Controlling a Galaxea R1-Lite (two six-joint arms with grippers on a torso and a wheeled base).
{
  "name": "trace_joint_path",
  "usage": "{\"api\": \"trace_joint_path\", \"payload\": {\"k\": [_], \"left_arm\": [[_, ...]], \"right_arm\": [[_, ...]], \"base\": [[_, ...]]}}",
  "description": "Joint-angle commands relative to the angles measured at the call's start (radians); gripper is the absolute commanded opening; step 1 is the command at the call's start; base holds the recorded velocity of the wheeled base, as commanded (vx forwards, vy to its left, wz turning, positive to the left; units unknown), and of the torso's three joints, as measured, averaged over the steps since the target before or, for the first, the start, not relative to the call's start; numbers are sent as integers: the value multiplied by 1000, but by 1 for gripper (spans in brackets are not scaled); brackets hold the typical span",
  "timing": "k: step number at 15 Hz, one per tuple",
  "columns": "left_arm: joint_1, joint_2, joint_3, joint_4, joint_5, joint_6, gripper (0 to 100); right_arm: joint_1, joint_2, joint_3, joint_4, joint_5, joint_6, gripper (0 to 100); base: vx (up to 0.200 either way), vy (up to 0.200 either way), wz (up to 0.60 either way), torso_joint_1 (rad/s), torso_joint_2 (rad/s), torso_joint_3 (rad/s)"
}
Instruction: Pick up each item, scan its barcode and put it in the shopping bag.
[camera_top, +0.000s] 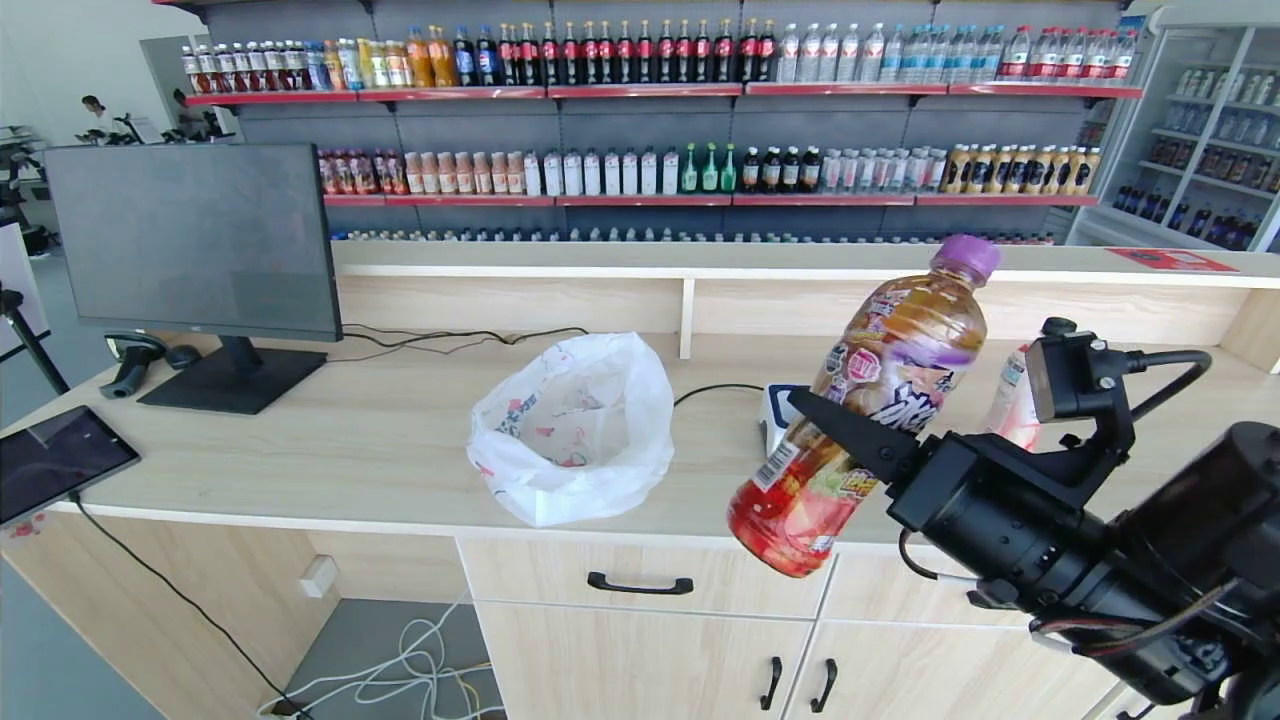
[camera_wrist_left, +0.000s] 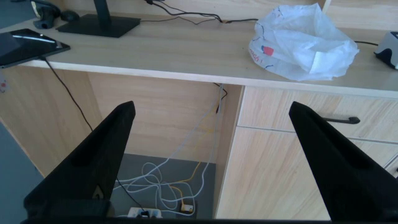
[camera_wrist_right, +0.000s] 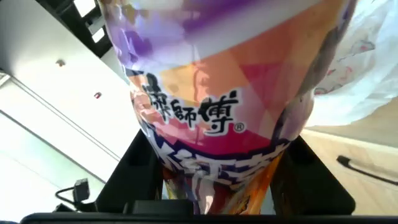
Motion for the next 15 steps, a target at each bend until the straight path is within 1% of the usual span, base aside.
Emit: {"api": "trace_joint_path", "payload": {"k": [1,3,6,7,8,9,11,12,13,15], "left_arm": [[0,0,0,0,0,0,100],[0,0,0,0,0,0,100],[0,0,0,0,0,0,100],[0,0,0,0,0,0,100],[0,0,0,0,0,0,100],[0,0,0,0,0,0,100],[0,0,0,0,0,0,100],[0,0,0,0,0,0,100],[0,0,0,0,0,0,100],[0,0,0,0,0,0,100]], "right_arm": [[-16,78,-30,-1,1,-49,0],[-41,135,-59,-1,1,-140,0],[-128,215,-121,-1,-10,-270,0],[-139,224,-133,-1,-10,-293,0],[-177,254,-154,-1,-19,-368,0],[-200,268,-173,-1,-16,-414,0],[-210,293,-243,-1,-12,-466,0],[-210,300,-257,-1,-12,-479,0],[-213,331,-308,-1,-10,-541,0],[-213,356,-345,-1,-10,-620,0]], "base": [[0,0,0,0,0,0],[0,0,0,0,0,0],[0,0,0,0,0,0],[0,0,0,0,0,0],[0,0,0,0,0,0],[0,0,0,0,0,0],[0,0,0,0,0,0],[0,0,0,0,0,0],[0,0,0,0,0,0],[0,0,0,0,0,0]]}}
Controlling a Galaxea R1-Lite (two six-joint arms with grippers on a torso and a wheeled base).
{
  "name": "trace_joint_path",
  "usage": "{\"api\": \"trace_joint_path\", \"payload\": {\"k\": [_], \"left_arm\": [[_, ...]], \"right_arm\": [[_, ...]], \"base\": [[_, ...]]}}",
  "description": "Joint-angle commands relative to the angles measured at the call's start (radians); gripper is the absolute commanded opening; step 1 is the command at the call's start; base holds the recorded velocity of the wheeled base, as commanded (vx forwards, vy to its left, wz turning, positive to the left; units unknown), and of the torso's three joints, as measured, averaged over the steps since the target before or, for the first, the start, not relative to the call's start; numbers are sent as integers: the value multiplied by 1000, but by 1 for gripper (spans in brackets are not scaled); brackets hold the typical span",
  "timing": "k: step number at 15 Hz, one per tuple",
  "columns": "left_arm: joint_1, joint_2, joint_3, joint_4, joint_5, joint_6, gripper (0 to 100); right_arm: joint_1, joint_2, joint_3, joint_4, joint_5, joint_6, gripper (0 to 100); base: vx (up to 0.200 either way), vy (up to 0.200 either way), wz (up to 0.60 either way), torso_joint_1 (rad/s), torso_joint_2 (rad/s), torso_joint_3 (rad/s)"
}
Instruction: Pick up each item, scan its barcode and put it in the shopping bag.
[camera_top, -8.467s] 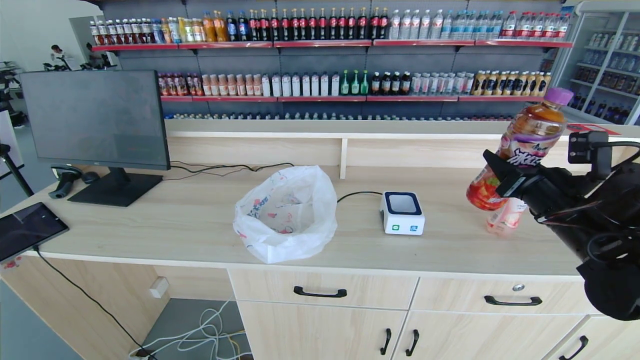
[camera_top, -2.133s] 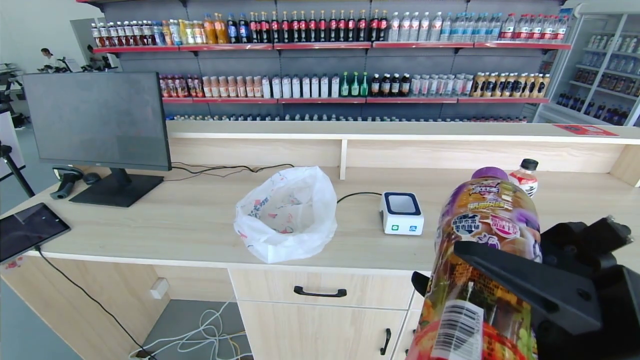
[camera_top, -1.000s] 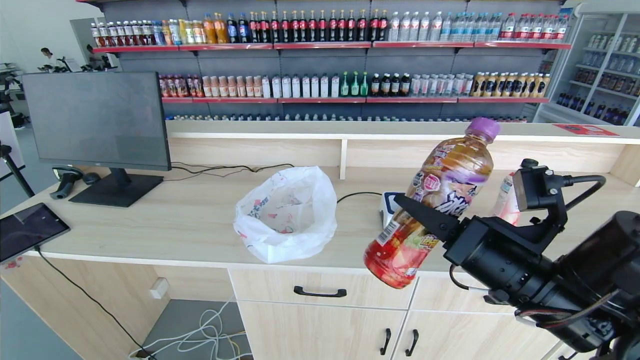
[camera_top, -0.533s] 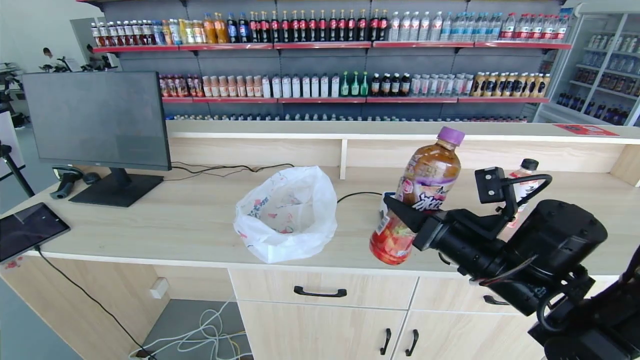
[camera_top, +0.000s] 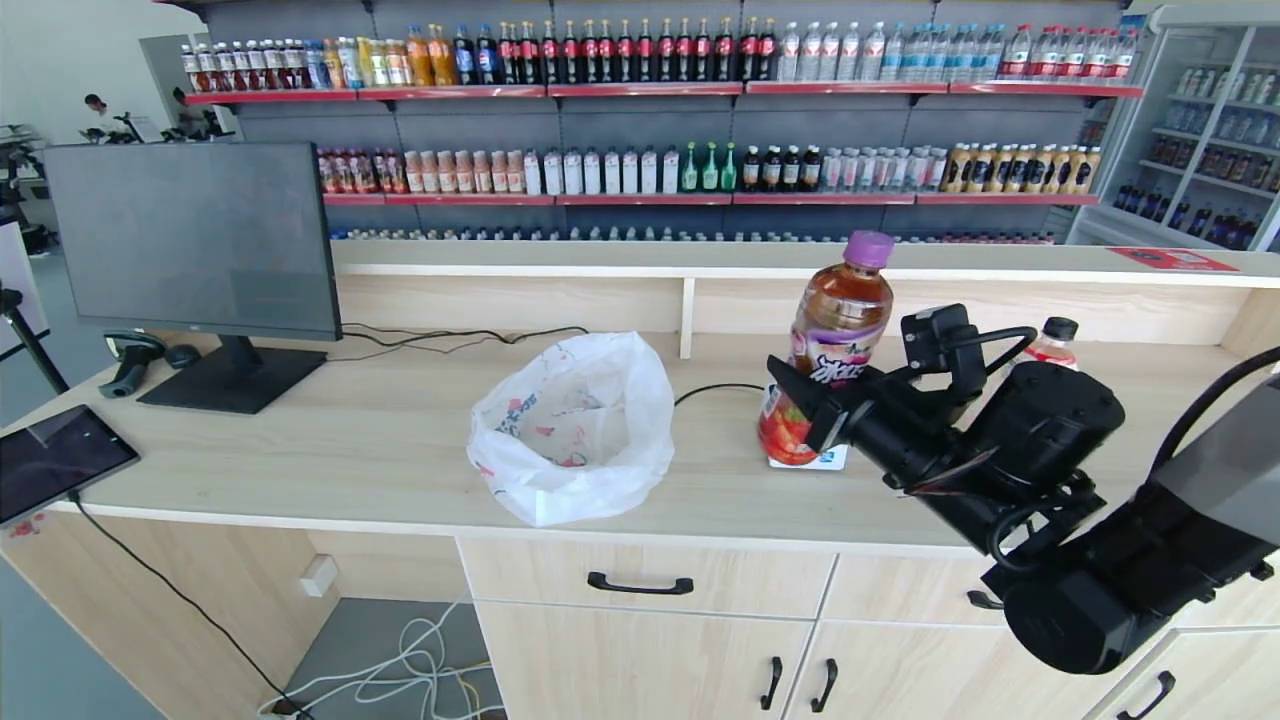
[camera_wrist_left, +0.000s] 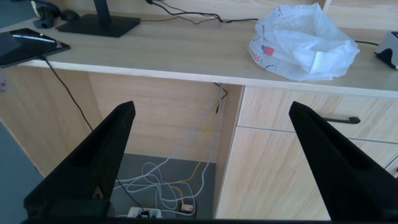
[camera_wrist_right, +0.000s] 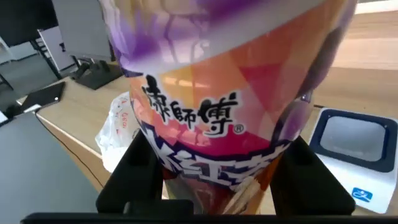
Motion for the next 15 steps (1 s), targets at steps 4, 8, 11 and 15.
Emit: {"api": "trace_joint_path", "payload": {"k": [4,8,11,15], "left_arm": [[0,0,0,0,0,1,100],[0,0,0,0,0,0,100],[0,0,0,0,0,0,100],[0,0,0,0,0,0,100]], "right_arm": [[-7,84,-127,0,11,-206,0],[-4,124,-213,0,46,-341,0],[-29,130,-227,17,136,-495,0],[-61,119,-237,41,135,-565,0]], "base": [[0,0,0,0,0,0],[0,0,0,0,0,0],[0,0,0,0,0,0],[0,0,0,0,0,0]]}}
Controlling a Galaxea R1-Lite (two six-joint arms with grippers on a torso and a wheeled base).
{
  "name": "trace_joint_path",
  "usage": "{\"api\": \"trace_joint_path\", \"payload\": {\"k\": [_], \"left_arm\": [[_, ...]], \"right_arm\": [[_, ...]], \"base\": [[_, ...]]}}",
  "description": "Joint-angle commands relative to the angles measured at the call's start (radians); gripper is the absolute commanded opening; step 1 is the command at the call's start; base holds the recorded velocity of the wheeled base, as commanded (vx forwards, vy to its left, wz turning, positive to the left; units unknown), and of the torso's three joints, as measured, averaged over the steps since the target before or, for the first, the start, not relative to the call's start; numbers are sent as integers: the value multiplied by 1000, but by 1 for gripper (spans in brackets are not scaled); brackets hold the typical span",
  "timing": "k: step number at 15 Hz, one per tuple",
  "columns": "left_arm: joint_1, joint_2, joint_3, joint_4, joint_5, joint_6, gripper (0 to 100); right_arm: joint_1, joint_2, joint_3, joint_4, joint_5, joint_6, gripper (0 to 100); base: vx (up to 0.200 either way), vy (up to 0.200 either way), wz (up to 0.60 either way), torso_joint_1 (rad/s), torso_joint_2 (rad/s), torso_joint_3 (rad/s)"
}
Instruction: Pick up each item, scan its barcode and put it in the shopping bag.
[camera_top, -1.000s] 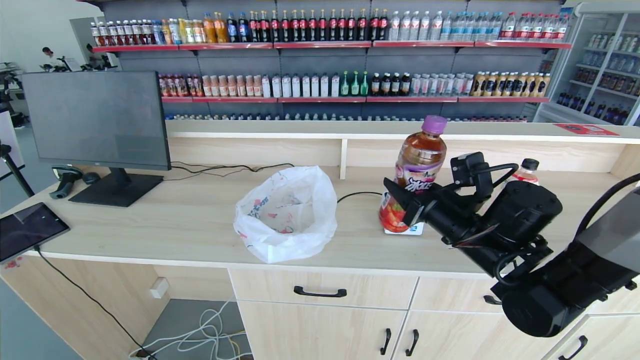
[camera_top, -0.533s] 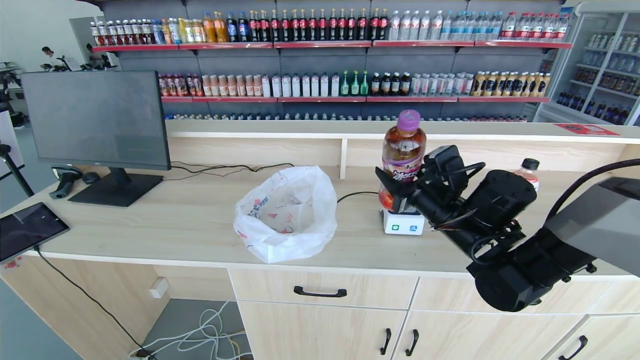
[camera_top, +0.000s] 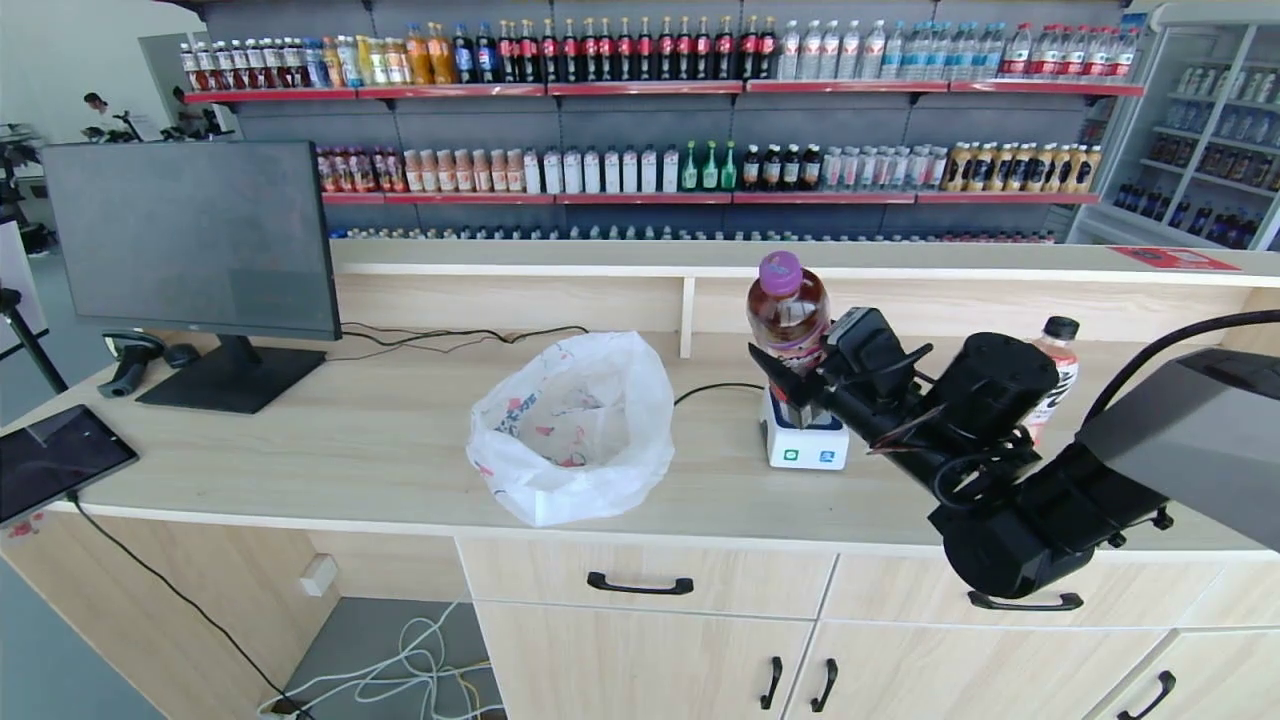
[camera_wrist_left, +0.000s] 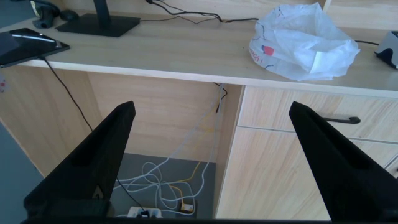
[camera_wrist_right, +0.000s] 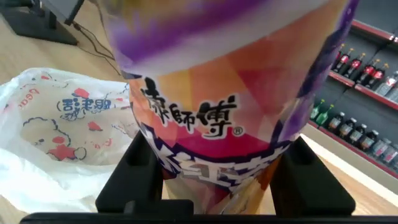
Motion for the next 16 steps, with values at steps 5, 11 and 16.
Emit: {"api": "trace_joint_path", "payload": {"k": [5,11,16], "left_arm": [[0,0,0,0,1,0,100],[0,0,0,0,1,0,100],[0,0,0,0,1,0,100]], "right_arm": [[-19,23,15,15,67,-143,0],[-79,55,30,15,124,-212,0],[-140,71,21,20,179,-232,0]], "base": [[0,0,0,0,0,0],[0,0,0,0,0,0],[0,0,0,0,0,0]]}}
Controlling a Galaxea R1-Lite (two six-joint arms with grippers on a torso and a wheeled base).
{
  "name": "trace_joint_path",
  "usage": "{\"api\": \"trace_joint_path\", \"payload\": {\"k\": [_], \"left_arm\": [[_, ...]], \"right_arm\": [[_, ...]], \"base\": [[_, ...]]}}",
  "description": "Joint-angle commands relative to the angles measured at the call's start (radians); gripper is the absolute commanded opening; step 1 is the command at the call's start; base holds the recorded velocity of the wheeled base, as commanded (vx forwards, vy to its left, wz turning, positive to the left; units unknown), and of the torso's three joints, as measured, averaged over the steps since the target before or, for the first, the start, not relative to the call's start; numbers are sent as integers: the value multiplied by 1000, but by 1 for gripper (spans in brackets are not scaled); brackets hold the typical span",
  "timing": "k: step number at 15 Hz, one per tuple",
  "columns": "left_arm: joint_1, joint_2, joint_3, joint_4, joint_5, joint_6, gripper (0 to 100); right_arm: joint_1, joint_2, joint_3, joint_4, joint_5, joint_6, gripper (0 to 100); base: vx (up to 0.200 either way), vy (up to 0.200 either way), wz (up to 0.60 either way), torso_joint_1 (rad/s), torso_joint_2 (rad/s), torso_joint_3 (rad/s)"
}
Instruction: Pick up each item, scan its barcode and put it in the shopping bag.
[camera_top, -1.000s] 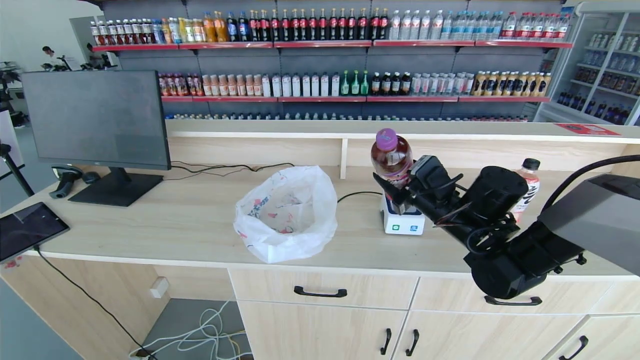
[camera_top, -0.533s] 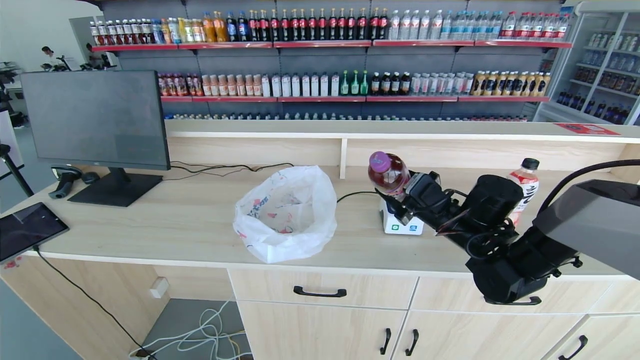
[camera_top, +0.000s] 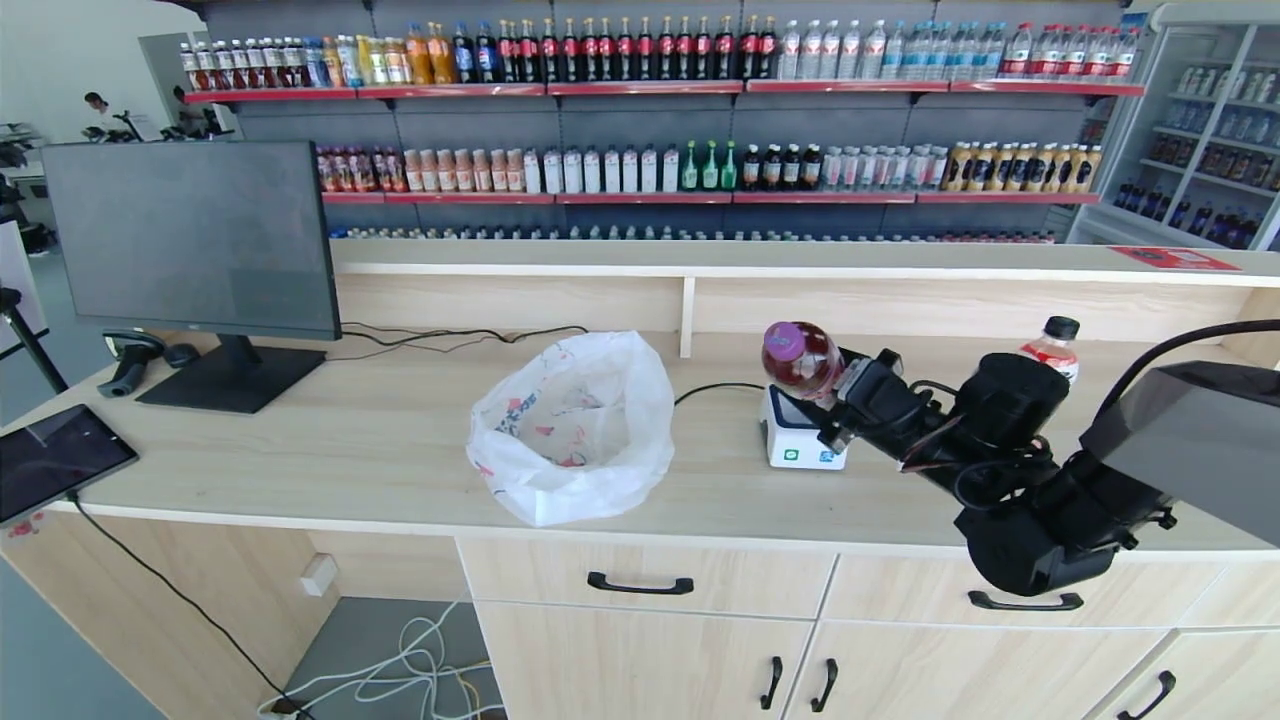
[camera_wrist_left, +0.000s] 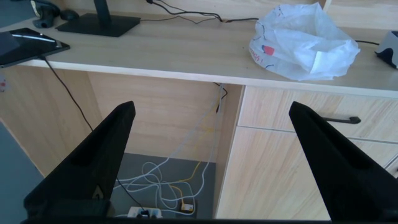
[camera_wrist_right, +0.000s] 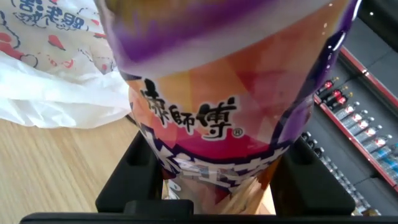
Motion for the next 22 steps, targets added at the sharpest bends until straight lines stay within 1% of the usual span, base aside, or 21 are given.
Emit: {"api": "trace_joint_path", "payload": {"k": [1,3,6,12,19,22], "left_arm": [[0,0,0,0,0,0,100],[0,0,0,0,0,0,100],[0,0,0,0,0,1,100],[0,0,0,0,0,0,100],[0,0,0,0,0,0,100],[0,0,0,0,0,0,100]], "right_arm": [[-14,15,-13,20,4,-13,0],[-21,19,-42,77,34,-60,0],[-18,19,-85,121,33,-108,0],[-18,42,-90,124,34,-166,0],[-18,78,-125,123,19,-169,0],[-17,88,-162,126,17,-169,0]], "base": [[0,0,0,0,0,0],[0,0,0,0,0,0],[0,0,0,0,0,0],[0,0,0,0,0,0],[0,0,0,0,0,0],[0,0,0,0,0,0]]}}
